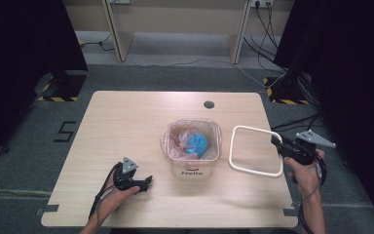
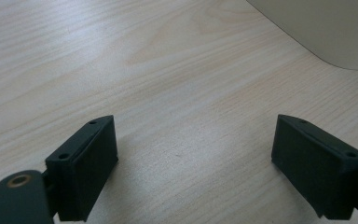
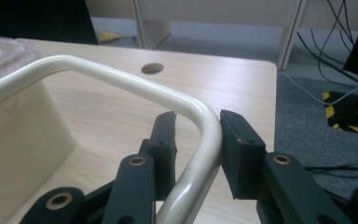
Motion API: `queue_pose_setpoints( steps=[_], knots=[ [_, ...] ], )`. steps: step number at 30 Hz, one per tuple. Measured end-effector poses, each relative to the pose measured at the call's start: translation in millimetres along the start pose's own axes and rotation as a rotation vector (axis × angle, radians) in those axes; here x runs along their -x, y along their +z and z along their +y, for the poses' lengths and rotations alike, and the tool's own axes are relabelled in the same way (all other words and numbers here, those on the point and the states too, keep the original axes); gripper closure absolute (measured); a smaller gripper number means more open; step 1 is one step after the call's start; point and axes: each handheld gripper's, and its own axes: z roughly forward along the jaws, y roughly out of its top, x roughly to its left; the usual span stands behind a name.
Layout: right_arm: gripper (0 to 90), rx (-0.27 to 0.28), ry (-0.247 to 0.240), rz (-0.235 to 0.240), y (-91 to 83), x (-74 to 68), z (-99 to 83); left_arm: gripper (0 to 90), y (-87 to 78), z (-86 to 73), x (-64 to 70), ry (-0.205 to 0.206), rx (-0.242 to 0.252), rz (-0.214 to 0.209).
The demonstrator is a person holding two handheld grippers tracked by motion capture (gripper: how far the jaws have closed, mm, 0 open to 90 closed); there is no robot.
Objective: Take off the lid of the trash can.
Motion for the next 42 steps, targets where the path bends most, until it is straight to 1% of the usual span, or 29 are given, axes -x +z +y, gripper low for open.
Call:
queue_pose_setpoints(
  steps=[1,4,7,8,9,11,14,18,25,28,31,32,36,38,42],
  knots=[
    [67.6,0.000,0.000,0.000,0.0,0.0,0.0,13.3,0.0,0.0,0.0,0.000,0.000,0.000],
    [67.6,-0.026,0.000,-0.005,5.3,2.8,-7.2,13.3,0.0,0.0,0.0,0.000,0.000,0.000],
    [67.6,-0.047,0.000,-0.001,11.0,3.2,-13.3,13.3,0.0,0.0,0.0,0.000,0.000,0.001],
    [67.6,-0.049,-0.006,0.006,12.8,2.7,-15.0,13.3,0.0,0.0,0.0,0.000,0.000,0.001],
    [67.6,-0.062,-0.014,0.012,16.0,0.6,-18.0,13.3,0.0,0.0,0.0,0.000,0.000,0.001],
    [67.6,-0.076,-0.031,0.013,18.7,-1.3,-20.4,13.3,0.0,0.0,0.0,0.000,0.000,0.000],
    [67.6,-0.088,-0.044,0.024,22.5,-3.7,-24.0,13.3,0.0,0.0,-0.1,0.000,0.000,-0.001],
    [67.6,-0.108,-0.062,0.024,27.1,-5.3,-28.8,13.3,0.0,0.0,0.0,-0.001,0.000,-0.001],
    [67.6,-0.126,-0.070,0.028,31.4,-1.5,-36.9,13.2,0.0,0.0,0.0,-0.001,0.000,-0.001],
    [67.6,-0.149,-0.080,0.024,35.3,1.4,-43.8,13.3,0.0,0.0,0.0,-0.001,0.000,-0.001],
    [67.6,-0.158,-0.079,0.025,37.2,2.0,-46.7,13.3,0.0,0.0,0.0,-0.001,0.000,-0.001],
    [67.5,-0.173,-0.089,0.023,39.6,2.2,-49.5,13.3,0.0,0.0,0.0,-0.001,0.000,-0.001],
    [67.5,-0.185,-0.096,0.019,42.6,1.9,-52.4,13.3,0.0,0.0,0.0,-0.001,0.000,-0.001],
    [67.4,-0.202,-0.107,0.014,45.3,2.5,-55.5,13.3,0.0,0.0,-0.1,-0.001,0.000,-0.001],
    [67.3,-0.215,-0.102,0.009,47.4,4.9,-59.1,13.2,0.2,0.2,-0.1,-0.001,0.000,-0.002]
  ],
)
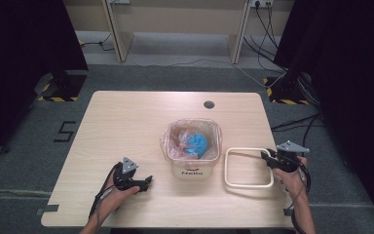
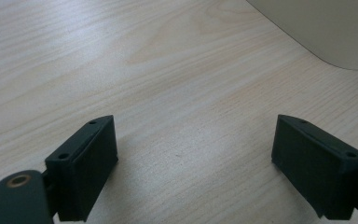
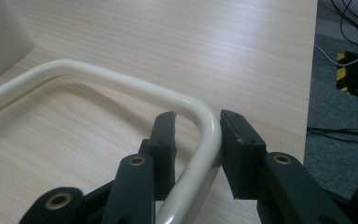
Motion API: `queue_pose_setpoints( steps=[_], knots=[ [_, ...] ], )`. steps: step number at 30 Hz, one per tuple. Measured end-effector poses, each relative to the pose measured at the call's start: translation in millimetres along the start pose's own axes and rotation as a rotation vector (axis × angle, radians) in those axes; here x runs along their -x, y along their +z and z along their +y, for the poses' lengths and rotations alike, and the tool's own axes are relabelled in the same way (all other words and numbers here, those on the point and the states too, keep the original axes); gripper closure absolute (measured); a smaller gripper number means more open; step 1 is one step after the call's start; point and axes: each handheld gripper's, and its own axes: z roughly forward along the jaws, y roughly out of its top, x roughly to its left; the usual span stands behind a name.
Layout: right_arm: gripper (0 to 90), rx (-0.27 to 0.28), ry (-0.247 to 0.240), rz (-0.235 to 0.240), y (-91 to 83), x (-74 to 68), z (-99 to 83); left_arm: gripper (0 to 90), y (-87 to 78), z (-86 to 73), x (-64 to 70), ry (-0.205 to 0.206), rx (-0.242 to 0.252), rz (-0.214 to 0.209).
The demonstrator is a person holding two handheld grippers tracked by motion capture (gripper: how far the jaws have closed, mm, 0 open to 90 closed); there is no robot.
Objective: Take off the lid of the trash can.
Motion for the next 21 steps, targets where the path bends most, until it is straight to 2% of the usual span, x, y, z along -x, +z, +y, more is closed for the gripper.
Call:
queue_pose_setpoints(
  steps=[11,21],
  knots=[
    [67.3,-0.032,0.001,-0.006,5.7,1.0,-4.8,12.7,0.7,0.6,0.0,0.001,-0.002,0.001],
    [68.0,-0.062,-0.023,-0.010,12.1,1.7,-9.0,12.6,1.0,0.9,0.1,0.000,-0.002,0.003]
  ],
)
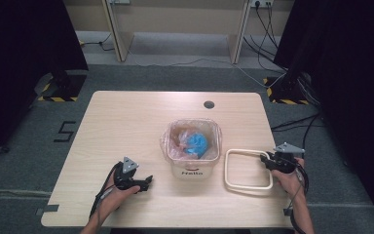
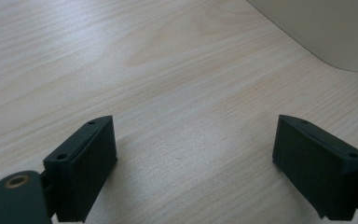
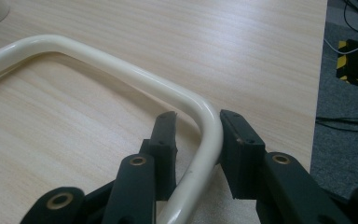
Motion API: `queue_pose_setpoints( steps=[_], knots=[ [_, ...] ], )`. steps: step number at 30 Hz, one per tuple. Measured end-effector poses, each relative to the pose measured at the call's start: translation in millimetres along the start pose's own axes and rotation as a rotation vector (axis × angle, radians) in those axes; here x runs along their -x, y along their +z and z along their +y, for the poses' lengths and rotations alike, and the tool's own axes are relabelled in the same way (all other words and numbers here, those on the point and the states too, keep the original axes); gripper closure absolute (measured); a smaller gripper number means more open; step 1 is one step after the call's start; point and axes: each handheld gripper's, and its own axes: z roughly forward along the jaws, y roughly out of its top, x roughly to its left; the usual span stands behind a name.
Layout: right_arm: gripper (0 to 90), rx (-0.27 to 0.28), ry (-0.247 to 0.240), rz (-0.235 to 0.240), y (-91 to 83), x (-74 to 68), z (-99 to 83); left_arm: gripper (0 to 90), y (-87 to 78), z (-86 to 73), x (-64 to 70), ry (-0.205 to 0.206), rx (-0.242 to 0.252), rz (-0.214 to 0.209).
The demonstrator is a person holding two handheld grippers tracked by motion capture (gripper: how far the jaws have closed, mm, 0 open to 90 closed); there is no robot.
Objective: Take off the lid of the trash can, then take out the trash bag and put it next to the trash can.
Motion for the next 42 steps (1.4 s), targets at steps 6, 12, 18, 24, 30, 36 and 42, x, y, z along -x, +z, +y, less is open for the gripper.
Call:
queue_pose_setpoints(
  steps=[6,12,18,24,30,36,42],
  knots=[
    [66.3,0.004,-0.002,-0.005,2.3,0.4,-1.1,12.5,0.0,0.0,0.0,0.000,0.000,0.000],
    [55.7,0.030,0.038,-0.023,-2.6,2.7,1.8,12.6,0.0,0.0,0.0,0.000,0.000,0.000],
    [48.3,0.066,0.103,-0.024,-6.5,3.0,6.7,12.6,0.0,0.0,0.1,0.000,0.000,0.000],
    [41.9,0.107,0.148,-0.014,-11.1,-0.5,14.1,12.6,0.0,0.0,0.0,0.000,0.000,0.000],
    [36.9,0.113,0.176,0.006,-10.9,-5.0,17.7,12.4,0.3,0.2,0.2,-0.001,0.000,0.002],
    [33.2,0.116,0.200,0.022,-12.3,-8.2,21.5,11.8,1.2,1.0,0.3,-0.001,-0.001,0.002],
    [29.3,0.129,0.208,0.048,-17.7,-14.0,29.3,11.8,1.2,1.0,0.4,-0.001,-0.001,0.002]
  ],
)
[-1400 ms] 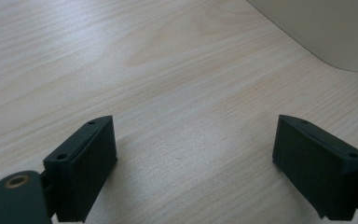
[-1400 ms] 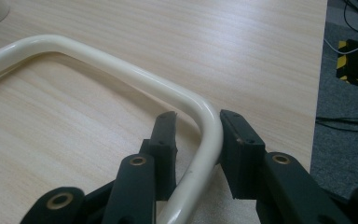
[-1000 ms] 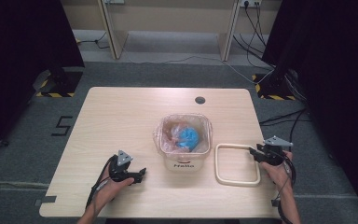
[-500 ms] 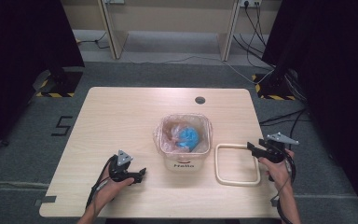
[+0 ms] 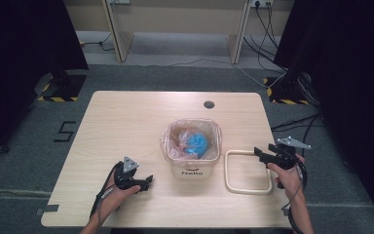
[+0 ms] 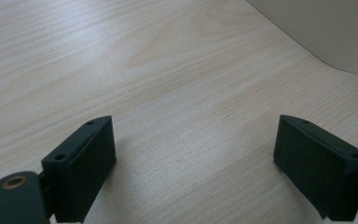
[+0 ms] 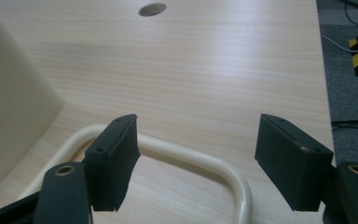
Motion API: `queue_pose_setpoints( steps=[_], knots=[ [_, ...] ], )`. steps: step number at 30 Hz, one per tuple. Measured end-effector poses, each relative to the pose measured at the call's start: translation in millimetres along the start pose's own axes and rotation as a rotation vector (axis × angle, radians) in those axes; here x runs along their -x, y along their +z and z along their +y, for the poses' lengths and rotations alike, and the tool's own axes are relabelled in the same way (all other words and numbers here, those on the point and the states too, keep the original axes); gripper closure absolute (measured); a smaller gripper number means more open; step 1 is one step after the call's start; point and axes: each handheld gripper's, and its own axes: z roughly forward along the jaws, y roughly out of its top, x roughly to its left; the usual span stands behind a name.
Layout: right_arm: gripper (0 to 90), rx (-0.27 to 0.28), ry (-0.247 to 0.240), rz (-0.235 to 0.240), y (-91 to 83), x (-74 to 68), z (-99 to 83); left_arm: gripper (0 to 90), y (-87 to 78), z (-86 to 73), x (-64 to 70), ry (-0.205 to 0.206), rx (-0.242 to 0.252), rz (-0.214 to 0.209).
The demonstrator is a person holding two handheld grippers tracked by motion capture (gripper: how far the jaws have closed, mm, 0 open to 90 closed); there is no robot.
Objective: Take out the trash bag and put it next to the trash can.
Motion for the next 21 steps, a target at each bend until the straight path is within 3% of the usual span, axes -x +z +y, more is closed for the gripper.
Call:
queue_pose_setpoints(
  steps=[6,7,8,14,21],
  knots=[
    [27.3,0.035,0.005,0.057,-2.4,-19.1,17.1,11.9,0.0,0.0,0.0,0.000,0.000,0.000],
    [27.3,0.047,-0.017,0.081,-2.6,-30.2,24.9,11.9,0.0,0.0,0.1,0.001,0.000,0.000],
    [27.3,0.047,-0.017,0.081,-2.6,-30.2,24.9,12.0,0.0,0.0,0.1,0.001,0.000,0.000],
    [27.3,0.090,-0.058,0.147,-1.5,-61.2,50.2,12.0,-0.3,-0.3,0.3,0.002,0.001,-0.002],
    [27.4,0.113,-0.082,0.178,3.7,-83.1,67.0,12.0,-0.3,-0.3,0.4,0.003,0.001,-0.003]
  ],
)
